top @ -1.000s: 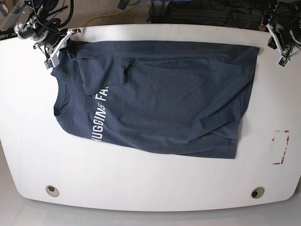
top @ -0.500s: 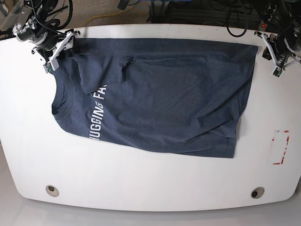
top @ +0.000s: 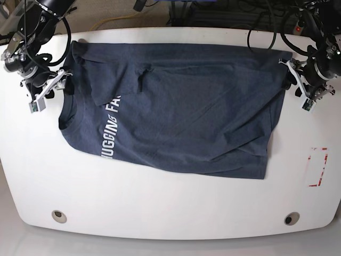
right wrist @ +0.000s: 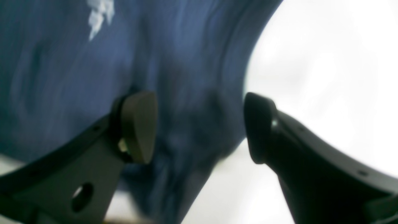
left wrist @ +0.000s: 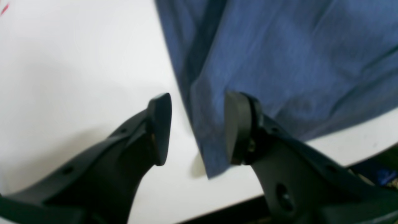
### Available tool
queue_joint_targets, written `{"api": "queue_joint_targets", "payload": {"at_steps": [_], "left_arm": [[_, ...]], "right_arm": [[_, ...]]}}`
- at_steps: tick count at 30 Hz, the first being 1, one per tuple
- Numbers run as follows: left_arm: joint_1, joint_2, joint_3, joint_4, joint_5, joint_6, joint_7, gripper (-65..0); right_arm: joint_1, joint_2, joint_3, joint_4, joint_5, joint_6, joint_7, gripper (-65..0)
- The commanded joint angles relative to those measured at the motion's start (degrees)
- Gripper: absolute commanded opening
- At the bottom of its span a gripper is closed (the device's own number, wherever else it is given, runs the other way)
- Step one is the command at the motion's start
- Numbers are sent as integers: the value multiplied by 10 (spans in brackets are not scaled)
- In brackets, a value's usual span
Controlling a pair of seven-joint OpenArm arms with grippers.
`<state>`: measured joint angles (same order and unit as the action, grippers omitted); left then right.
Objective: Fold the T-shirt properly
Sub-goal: 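Release the shirt and move both grippers to its hem corners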
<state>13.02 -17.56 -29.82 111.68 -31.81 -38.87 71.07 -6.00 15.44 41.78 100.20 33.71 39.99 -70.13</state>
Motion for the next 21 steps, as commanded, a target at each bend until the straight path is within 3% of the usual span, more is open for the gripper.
{"api": "queue_joint_targets", "payload": {"at_steps": [1, 6, 8, 15, 21], "left_arm": [[-34, 11, 27, 6, -7, 30, -9, -379], [-80, 18, 114, -7, 4, 91, -11, -381], [-106, 37, 162, -32, 35, 107, -11, -381], [-118, 82, 226, -111, 135, 108, -19, -381], [-81, 73, 249, -147, 151, 107, -67, -382]], "right_arm": [[43, 24, 2, -35, 11, 0, 12, -233], [129, 50, -9, -130, 11, 0, 13, -233], [184, 66, -31, -191, 11, 0, 18, -233], [293, 110, -96, -377, 10, 0, 96, -231], [365, 144, -184, -537, 10, 0, 197, -228]]}}
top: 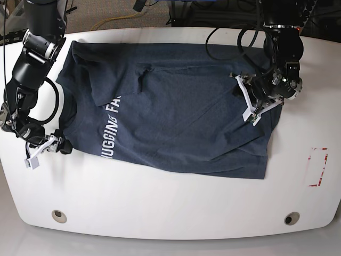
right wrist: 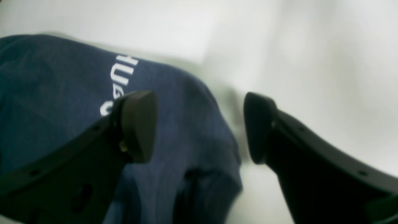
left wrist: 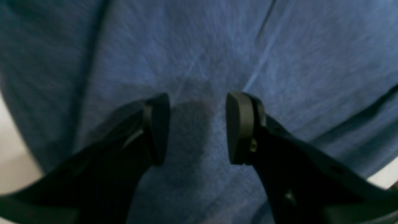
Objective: Fold the T-shirt properly
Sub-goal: 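Release the shirt and move both grippers to its hem corners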
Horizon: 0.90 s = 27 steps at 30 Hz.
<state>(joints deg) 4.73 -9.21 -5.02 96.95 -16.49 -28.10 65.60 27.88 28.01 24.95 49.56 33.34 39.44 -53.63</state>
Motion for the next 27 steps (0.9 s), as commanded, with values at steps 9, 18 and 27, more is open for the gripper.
{"api": "queue_joint_targets", "payload": {"at_steps": [9, 18, 27], "left_arm": [[42, -39, 0, -13, -8, -1, -17, -382], [42, -39, -4, 19, -4, -49, -14, -382], [36, -38, -49, 127, -7, -61, -13, -382]], "right_arm": [[65, 12, -106, -153, 13, 6, 116, -233], [36, -11, -127, -153, 13, 6, 165, -369], [35, -11, -151, -149, 14, 6, 181, -650]]}}
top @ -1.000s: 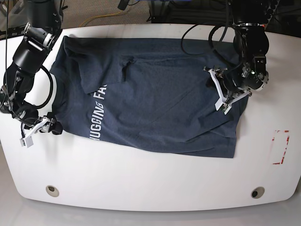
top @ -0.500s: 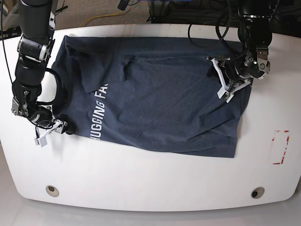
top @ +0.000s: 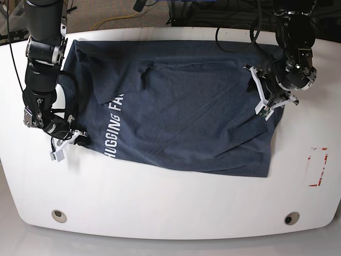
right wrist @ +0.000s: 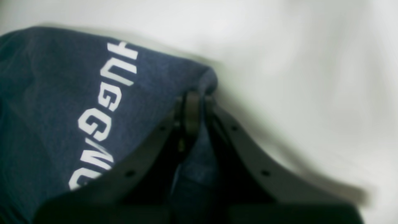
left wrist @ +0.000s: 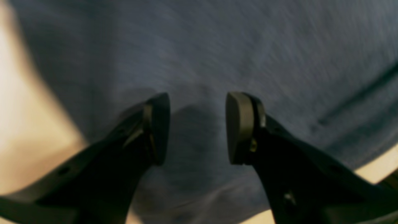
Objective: Fold the T-shirt properly
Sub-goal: 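Release the shirt and move both grippers to its hem corners, then grasp the hem corners with both grippers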
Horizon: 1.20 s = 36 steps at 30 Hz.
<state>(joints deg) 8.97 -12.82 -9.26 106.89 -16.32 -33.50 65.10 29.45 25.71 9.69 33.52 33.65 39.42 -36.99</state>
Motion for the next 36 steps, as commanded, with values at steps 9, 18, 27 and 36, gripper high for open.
{"api": "queue_joint_targets", "payload": {"at_steps": [9, 18, 27, 36], "left_arm": [[-124, 1, -75, -6, -4, -3, -4, -350], [-274, -2, -113, -216, -5, 50, -10, -142], [-368, -22, -127, -430, -9, 56, -88, -140], [-417, -22, -127, -574, -10, 56, -127, -140]], "right_arm": [[14, 12, 2, 74, 11, 6, -9, -650], [14, 10, 2, 88, 11, 6, -25, -650], [5, 9, 3, 87, 12, 6, -25, -650], [-2, 9, 5, 88, 16, 6, -25, -650]]}}
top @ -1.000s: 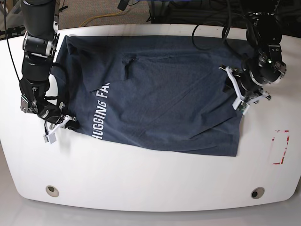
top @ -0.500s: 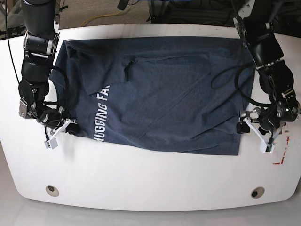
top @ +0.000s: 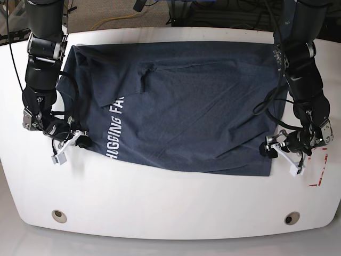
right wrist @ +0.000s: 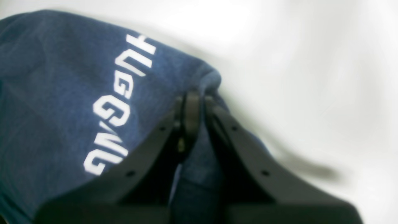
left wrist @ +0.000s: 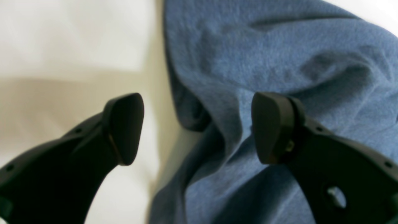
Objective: Fold the T-shirt properly
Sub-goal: 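Grasp the hem corners with both grippers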
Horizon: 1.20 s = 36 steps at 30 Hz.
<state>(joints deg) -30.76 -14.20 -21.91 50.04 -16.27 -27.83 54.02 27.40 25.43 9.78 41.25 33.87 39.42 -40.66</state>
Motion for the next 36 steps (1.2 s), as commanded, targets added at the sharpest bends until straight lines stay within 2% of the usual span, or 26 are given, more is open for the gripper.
{"api": "queue_joint_targets", "payload": {"at_steps": [1, 12, 18, 19, 22, 26, 28, 31, 33, 36], "left_arm": [[-21, -8, 0, -12, -10, 0, -19, -140], [-36, -4, 1, -111, -11, -3, -52, -139], [-36, 23, 0, -118, -11, -3, -51, -147], [-36, 24, 1, -120, -11, -3, -51, -169], [-36, 27, 0, -123, -11, 0, -54, -292], [-33, 37, 0, -123, -8, 2, -88, -556], [-32, 36, 0, -123, -7, 4, -96, -647], [-32, 35, 0, -118, -10, 41, -94, -650], [-32, 34, 0, -118, -10, 81, -85, -650], [-35, 21, 0, -117, -11, 110, -68, -650]], "right_arm": [[18, 12, 4, 11, 13, 6, 11, -650], [13, 12, 5, 11, 14, 6, 11, -650], [11, 12, 5, 11, 14, 6, 11, -650], [11, 11, 5, 11, 14, 6, 11, -650], [11, 4, 5, 11, 14, 6, 11, -650], [11, 3, 5, 11, 14, 6, 11, -650], [11, 3, 5, 11, 14, 6, 11, -650], [11, 2, 5, 13, 14, 6, 9, -650], [10, 1, 5, 32, 14, 6, 8, -650], [-5, 1, 5, 74, 14, 6, 4, -650]]}}
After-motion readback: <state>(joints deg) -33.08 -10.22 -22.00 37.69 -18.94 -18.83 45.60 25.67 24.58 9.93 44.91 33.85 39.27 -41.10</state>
